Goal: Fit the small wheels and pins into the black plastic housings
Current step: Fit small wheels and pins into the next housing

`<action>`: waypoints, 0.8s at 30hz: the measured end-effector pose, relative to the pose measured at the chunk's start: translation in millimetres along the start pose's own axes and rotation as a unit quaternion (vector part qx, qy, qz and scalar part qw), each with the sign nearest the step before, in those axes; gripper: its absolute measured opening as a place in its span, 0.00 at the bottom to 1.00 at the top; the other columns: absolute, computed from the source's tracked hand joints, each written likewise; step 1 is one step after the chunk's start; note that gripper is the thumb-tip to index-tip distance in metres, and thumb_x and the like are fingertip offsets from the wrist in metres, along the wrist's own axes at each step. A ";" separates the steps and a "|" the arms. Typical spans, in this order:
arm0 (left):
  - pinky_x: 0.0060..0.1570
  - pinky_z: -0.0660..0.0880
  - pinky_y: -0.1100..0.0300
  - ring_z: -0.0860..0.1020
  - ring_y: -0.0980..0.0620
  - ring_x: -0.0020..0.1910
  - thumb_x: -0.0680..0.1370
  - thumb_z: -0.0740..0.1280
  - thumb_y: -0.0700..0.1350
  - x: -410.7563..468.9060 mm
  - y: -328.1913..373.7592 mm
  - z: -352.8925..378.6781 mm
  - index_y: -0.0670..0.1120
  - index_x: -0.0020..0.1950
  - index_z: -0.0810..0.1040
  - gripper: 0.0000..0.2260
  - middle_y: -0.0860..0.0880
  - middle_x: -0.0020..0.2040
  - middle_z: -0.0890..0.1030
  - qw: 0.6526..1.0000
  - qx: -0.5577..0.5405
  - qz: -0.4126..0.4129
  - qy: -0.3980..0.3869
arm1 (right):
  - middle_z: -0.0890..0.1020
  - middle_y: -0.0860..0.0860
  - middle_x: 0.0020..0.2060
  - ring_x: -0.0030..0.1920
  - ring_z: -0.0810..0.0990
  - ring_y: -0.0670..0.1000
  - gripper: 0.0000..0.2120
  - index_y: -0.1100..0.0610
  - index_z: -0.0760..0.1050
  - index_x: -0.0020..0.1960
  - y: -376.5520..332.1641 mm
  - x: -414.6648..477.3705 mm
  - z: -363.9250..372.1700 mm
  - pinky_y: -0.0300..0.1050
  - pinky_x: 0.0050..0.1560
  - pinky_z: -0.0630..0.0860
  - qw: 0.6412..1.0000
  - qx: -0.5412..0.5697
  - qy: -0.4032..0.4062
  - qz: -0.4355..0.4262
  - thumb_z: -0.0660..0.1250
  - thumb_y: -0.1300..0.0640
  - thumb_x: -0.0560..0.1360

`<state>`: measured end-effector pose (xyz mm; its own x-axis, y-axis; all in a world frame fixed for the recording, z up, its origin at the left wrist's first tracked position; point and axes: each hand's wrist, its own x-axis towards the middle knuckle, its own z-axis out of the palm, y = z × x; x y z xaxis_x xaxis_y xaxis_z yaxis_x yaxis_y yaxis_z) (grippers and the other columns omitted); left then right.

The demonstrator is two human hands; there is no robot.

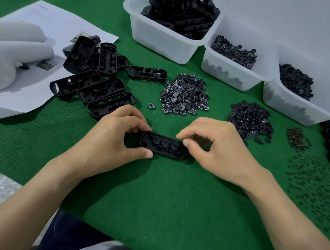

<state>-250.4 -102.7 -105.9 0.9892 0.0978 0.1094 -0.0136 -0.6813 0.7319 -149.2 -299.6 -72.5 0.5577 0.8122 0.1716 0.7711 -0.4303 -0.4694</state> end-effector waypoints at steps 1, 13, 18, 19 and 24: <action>0.46 0.65 0.77 0.72 0.64 0.46 0.64 0.75 0.52 0.0 -0.3 -0.3 0.52 0.49 0.79 0.16 0.58 0.50 0.73 1.000 0.001 0.000 0.000 | 0.80 0.47 0.40 0.40 0.78 0.48 0.06 0.53 0.82 0.45 -1.1 -1.1 1.7 0.50 0.43 0.76 1.000 0.000 -0.004 0.002 0.68 0.61 0.71; 0.57 0.68 0.61 0.69 0.57 0.52 0.66 0.72 0.57 14.7 34.9 26.3 0.52 0.52 0.78 0.18 0.57 0.51 0.70 0.995 0.078 0.033 -0.058 | 0.79 0.49 0.40 0.39 0.77 0.45 0.06 0.58 0.81 0.46 23.6 -54.2 -9.0 0.33 0.42 0.72 0.983 -0.031 0.127 0.127 0.69 0.66 0.71; 0.57 0.63 0.65 0.67 0.58 0.54 0.67 0.72 0.57 26.6 63.2 56.6 0.53 0.52 0.76 0.17 0.57 0.51 0.69 0.990 0.071 0.066 -0.104 | 0.76 0.47 0.40 0.36 0.74 0.40 0.05 0.56 0.79 0.46 60.4 -61.7 -36.6 0.34 0.42 0.69 0.945 -0.087 0.142 0.280 0.70 0.63 0.71; 0.55 0.62 0.67 0.66 0.59 0.54 0.67 0.72 0.57 29.1 68.0 62.3 0.53 0.52 0.76 0.16 0.57 0.51 0.69 0.989 0.067 0.069 -0.110 | 0.76 0.47 0.40 0.35 0.73 0.39 0.06 0.56 0.79 0.47 66.2 -60.7 -39.1 0.36 0.44 0.68 0.943 -0.098 0.129 0.292 0.71 0.61 0.71; 0.58 0.66 0.62 0.67 0.57 0.52 0.66 0.73 0.55 39.3 85.6 83.9 0.53 0.50 0.76 0.16 0.57 0.50 0.70 0.990 0.045 0.070 -0.115 | 0.76 0.46 0.40 0.33 0.71 0.37 0.09 0.56 0.80 0.48 78.2 -55.1 -40.6 0.37 0.45 0.69 0.949 -0.085 0.102 0.286 0.72 0.55 0.69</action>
<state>-200.5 -218.0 -95.3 0.9859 -0.1625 0.0411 -0.1492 -0.7393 0.6566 -107.2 -394.1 -83.5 0.9346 0.3406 0.1027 0.3527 -0.8495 -0.3923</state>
